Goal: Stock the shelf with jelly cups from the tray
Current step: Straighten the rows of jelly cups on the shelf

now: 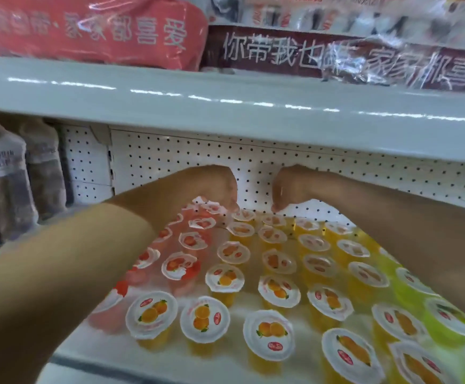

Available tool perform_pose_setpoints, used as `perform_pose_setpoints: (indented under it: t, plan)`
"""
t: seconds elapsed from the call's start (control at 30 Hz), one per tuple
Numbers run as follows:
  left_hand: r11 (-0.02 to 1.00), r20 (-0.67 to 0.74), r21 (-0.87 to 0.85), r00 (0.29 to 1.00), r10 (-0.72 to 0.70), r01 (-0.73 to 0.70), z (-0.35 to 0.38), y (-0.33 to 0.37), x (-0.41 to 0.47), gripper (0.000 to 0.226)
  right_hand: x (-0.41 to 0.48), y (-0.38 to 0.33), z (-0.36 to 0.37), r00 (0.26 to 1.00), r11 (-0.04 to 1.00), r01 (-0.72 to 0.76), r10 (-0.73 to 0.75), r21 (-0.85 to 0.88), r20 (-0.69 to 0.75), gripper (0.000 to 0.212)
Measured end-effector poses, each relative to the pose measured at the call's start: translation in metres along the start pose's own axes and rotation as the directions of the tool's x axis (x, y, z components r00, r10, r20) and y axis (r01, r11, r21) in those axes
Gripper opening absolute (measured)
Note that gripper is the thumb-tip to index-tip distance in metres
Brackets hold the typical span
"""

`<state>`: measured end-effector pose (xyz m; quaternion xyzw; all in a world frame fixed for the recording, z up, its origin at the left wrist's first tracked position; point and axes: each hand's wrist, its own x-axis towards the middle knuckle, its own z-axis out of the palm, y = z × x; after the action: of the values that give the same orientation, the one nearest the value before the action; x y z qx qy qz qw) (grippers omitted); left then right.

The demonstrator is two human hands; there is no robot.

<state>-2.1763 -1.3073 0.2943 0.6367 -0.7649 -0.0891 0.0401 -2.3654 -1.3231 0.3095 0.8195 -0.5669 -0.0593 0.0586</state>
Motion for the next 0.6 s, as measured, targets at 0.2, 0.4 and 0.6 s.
perform_pose_setpoints:
  t: [0.2,0.4,0.6]
  plan:
    - [0.993,0.044,0.117,0.999,0.022,-0.027,0.024,0.014,0.044,0.038,0.019,-0.004,0.029,0.993,0.998,-0.054,0.052,0.019,0.103,0.033]
    - [0.979,0.043,0.191,0.997,0.064,-0.071,0.038,0.011,0.073,0.031,0.028,-0.007,0.037,0.992,0.997,-0.083,0.081,0.011,0.093,0.03]
    - [0.97,0.067,0.237,0.997,0.048,-0.063,0.039,0.01,0.078,0.038,0.03,-0.005,0.042,0.996,0.997,-0.078,0.077,0.018,0.048,0.028]
